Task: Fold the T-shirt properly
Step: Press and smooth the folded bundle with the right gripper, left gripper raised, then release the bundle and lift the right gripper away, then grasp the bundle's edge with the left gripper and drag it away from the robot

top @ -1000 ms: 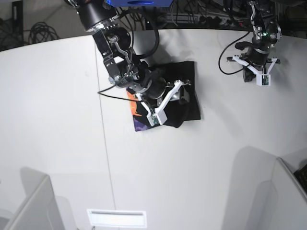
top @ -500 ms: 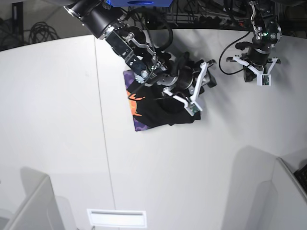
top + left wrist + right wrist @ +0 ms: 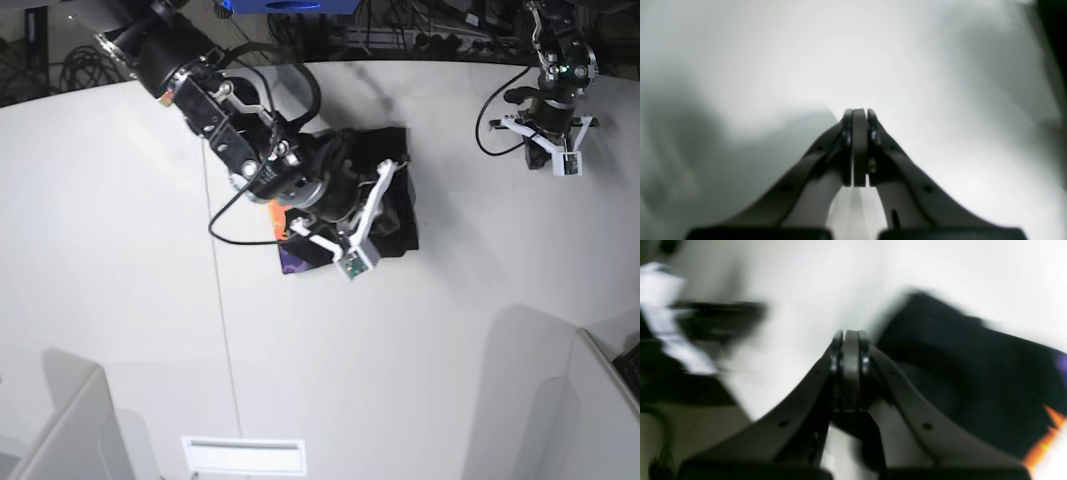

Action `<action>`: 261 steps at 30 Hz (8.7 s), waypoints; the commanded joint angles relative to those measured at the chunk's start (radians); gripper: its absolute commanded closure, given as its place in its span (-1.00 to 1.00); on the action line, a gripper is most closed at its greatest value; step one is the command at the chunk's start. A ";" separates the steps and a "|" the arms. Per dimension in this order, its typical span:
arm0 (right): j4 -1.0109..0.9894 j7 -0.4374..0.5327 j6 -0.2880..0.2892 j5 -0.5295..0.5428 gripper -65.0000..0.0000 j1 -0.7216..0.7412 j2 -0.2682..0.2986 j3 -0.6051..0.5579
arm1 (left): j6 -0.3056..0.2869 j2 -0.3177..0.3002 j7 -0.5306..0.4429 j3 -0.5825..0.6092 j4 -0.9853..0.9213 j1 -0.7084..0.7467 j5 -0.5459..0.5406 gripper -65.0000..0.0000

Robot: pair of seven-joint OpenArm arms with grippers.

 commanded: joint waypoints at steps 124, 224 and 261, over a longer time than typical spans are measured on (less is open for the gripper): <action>0.108 0.295 -0.128 0.019 1.00 -0.453 0.137 0.533 | -0.100 -0.100 -0.021 0.507 -0.388 -0.257 -0.725 -0.61; 0.145 0.384 -0.050 0.013 1.00 -0.754 -0.093 1.008 | -0.377 -0.007 0.164 1.469 -0.435 -0.925 0.246 1.00; 0.125 0.382 0.101 0.010 1.00 -0.756 -0.076 1.008 | -0.377 0.003 0.248 1.057 -0.004 -0.873 0.236 0.35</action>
